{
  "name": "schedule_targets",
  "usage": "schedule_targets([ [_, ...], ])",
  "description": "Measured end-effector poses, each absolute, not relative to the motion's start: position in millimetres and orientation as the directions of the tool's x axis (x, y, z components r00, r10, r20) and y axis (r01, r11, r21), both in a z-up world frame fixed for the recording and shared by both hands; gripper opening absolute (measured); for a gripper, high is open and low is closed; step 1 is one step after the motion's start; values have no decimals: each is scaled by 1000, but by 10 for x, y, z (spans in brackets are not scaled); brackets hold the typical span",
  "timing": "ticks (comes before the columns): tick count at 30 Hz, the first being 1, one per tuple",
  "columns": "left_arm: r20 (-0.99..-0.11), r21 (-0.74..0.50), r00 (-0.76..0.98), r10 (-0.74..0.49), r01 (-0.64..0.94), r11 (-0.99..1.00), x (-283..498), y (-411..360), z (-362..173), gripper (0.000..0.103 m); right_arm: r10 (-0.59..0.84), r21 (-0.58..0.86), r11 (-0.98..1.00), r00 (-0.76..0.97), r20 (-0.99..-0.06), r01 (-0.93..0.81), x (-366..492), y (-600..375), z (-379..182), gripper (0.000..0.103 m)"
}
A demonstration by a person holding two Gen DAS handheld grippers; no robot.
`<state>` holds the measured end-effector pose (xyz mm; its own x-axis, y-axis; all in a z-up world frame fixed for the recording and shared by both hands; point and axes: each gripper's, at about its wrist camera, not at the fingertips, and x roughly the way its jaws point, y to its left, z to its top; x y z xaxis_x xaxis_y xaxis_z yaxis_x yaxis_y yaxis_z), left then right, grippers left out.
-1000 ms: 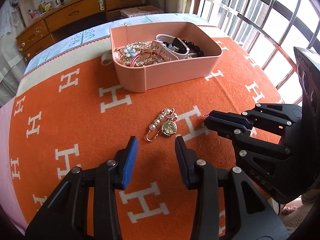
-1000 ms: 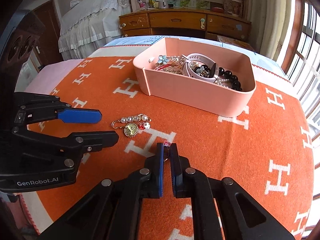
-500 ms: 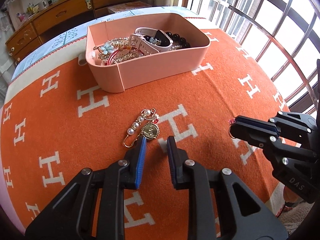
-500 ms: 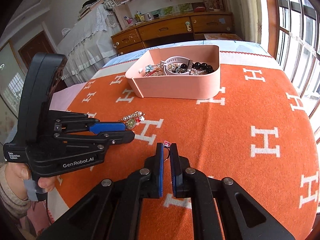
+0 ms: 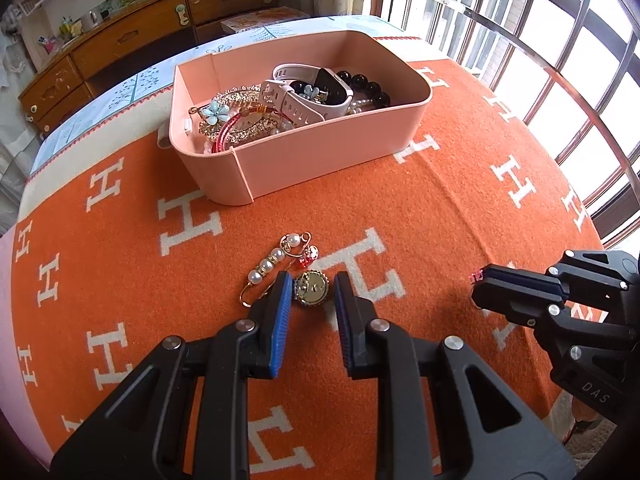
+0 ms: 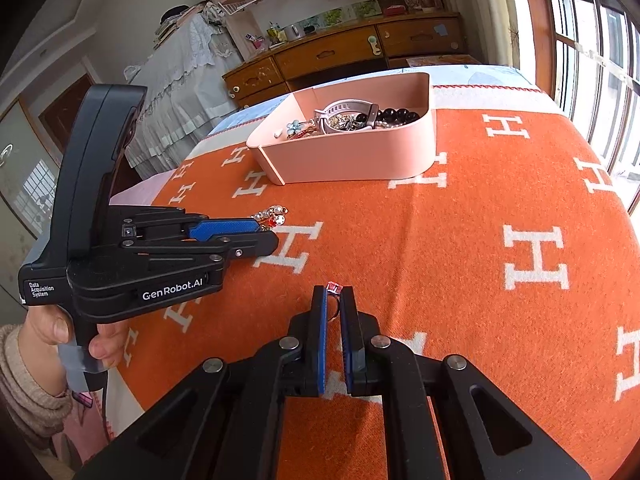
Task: Organize jewelry
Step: 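Grasp the gold coin pendant with the left tool while the right tool holds the ring, then lower the ring and coin pendant into the tray and open both tools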
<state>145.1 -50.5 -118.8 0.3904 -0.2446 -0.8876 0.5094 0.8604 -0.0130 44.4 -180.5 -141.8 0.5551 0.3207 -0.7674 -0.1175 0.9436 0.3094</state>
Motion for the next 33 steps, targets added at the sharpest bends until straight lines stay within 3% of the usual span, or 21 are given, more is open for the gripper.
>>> schedule_targets([
  [13, -894, 24, 390, -220, 532, 846, 1291, -604, -1165, 16, 330, 315, 941, 557, -762, -126, 415, -1768, -1363, 6],
  [20, -881, 22, 412, -234, 529, 848, 1165, -552, -886, 16, 344, 311, 937, 559, -755, -156, 442, -1715, -1105, 6],
  [33, -808, 108, 558, -191, 458, 882, 1343, -443, 148, 16, 342, 284, 938, 660, -669, -198, 860, -1841, 215, 6],
])
